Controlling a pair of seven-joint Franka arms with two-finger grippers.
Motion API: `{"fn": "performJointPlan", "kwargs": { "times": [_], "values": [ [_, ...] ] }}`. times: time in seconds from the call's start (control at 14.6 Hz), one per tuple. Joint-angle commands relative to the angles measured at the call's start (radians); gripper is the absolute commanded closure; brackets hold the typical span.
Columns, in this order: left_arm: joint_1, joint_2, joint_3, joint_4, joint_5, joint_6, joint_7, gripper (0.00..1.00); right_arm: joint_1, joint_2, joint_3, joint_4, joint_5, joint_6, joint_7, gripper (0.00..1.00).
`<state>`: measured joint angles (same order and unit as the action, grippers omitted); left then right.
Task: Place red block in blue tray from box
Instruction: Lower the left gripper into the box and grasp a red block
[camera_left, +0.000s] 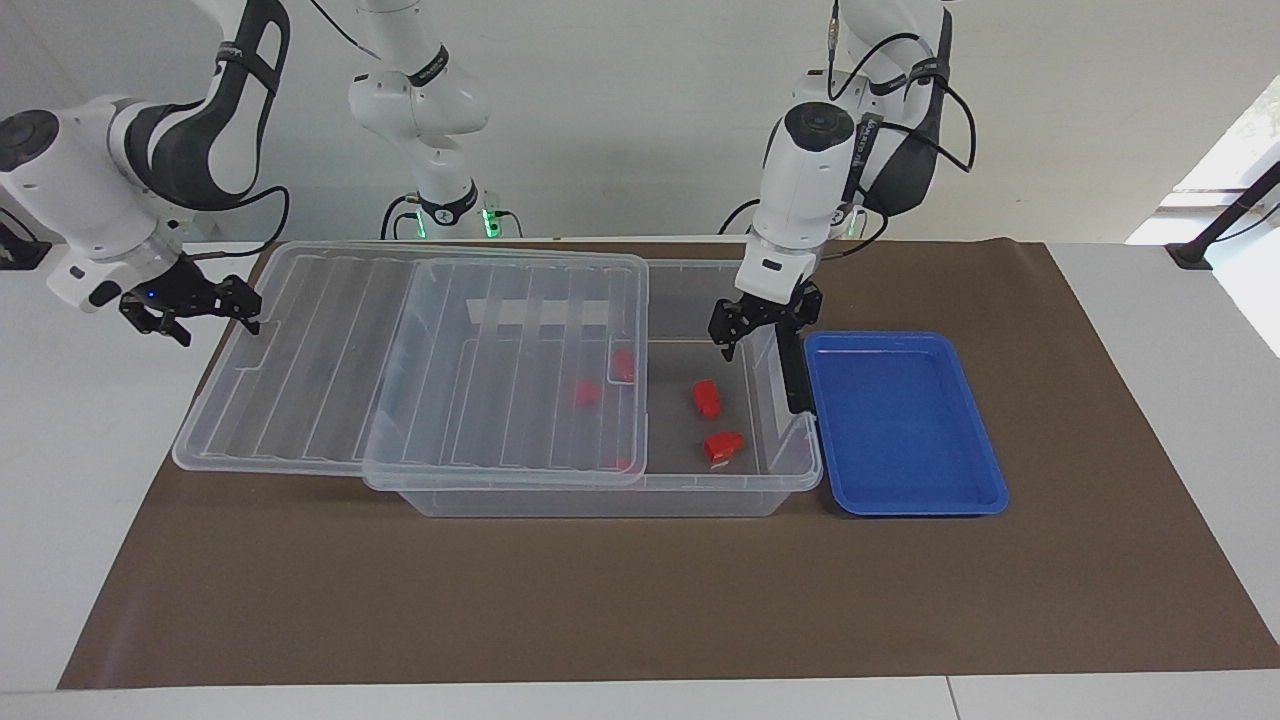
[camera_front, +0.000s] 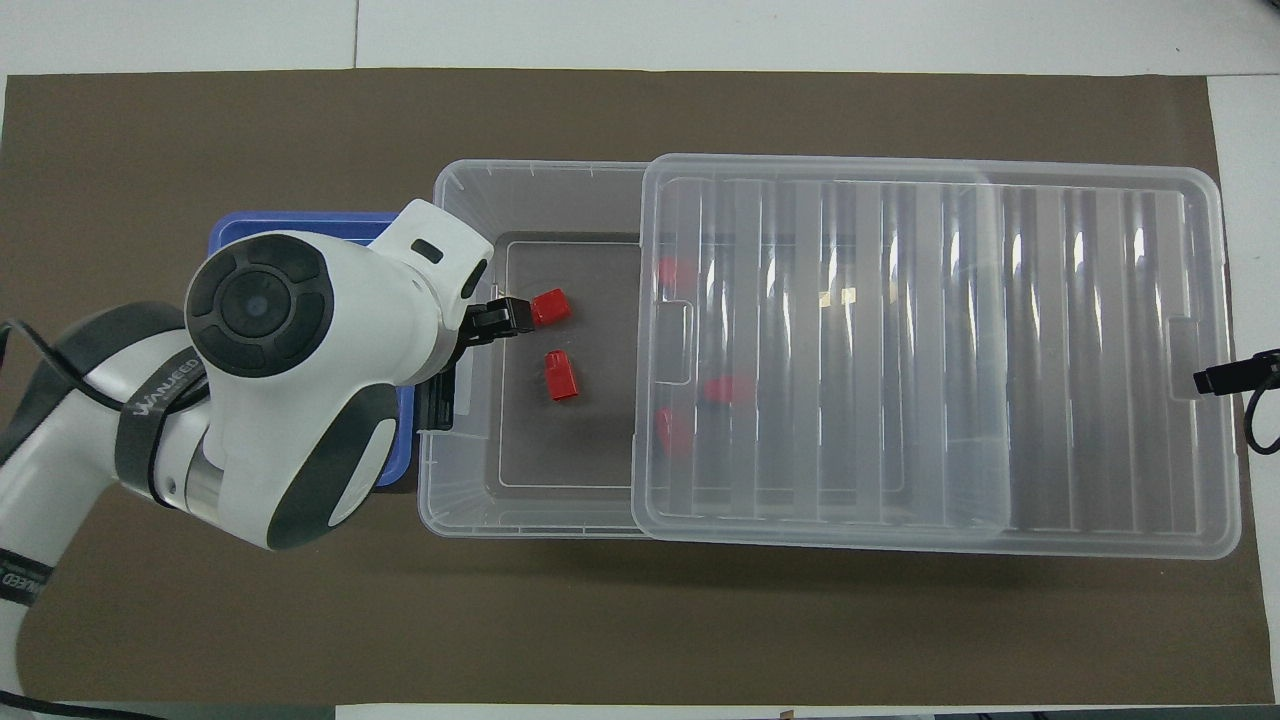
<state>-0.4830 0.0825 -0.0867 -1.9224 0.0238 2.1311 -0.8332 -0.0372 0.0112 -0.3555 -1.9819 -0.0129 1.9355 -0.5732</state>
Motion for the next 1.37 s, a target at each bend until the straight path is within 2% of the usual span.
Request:
{"fn": "performJointPlan", "kwargs": {
  "times": [0.0,0.34,0.55,0.82,1.1,1.31],
  "values": [
    [-0.043,0.042,0.015,-0.006,-0.005,0.062,-0.098,0.00,-0.009,-0.004,-0.003,-0.014,-0.015,0.019,-0.030,0.00],
    [-0.071,0.095,0.015,-0.006,-0.005,0.099,-0.184,0.00,-0.009,-0.002,-0.005,-0.008,-0.015,0.010,-0.034,0.00],
    [-0.080,0.112,0.016,-0.032,-0.005,0.131,-0.190,0.00,-0.004,0.019,0.001,0.046,-0.015,-0.018,-0.030,0.00],
    [-0.097,0.151,0.016,-0.056,-0.005,0.162,-0.211,0.00,0.002,0.081,0.052,0.224,-0.007,-0.183,0.076,0.00],
    [-0.098,0.149,0.016,-0.128,-0.005,0.266,-0.213,0.00,0.005,0.142,0.139,0.431,0.005,-0.372,0.247,0.00],
    [-0.126,0.186,0.018,-0.144,-0.005,0.291,-0.213,0.00,0.028,0.125,0.205,0.459,0.005,-0.415,0.457,0.00]
  ]
}}
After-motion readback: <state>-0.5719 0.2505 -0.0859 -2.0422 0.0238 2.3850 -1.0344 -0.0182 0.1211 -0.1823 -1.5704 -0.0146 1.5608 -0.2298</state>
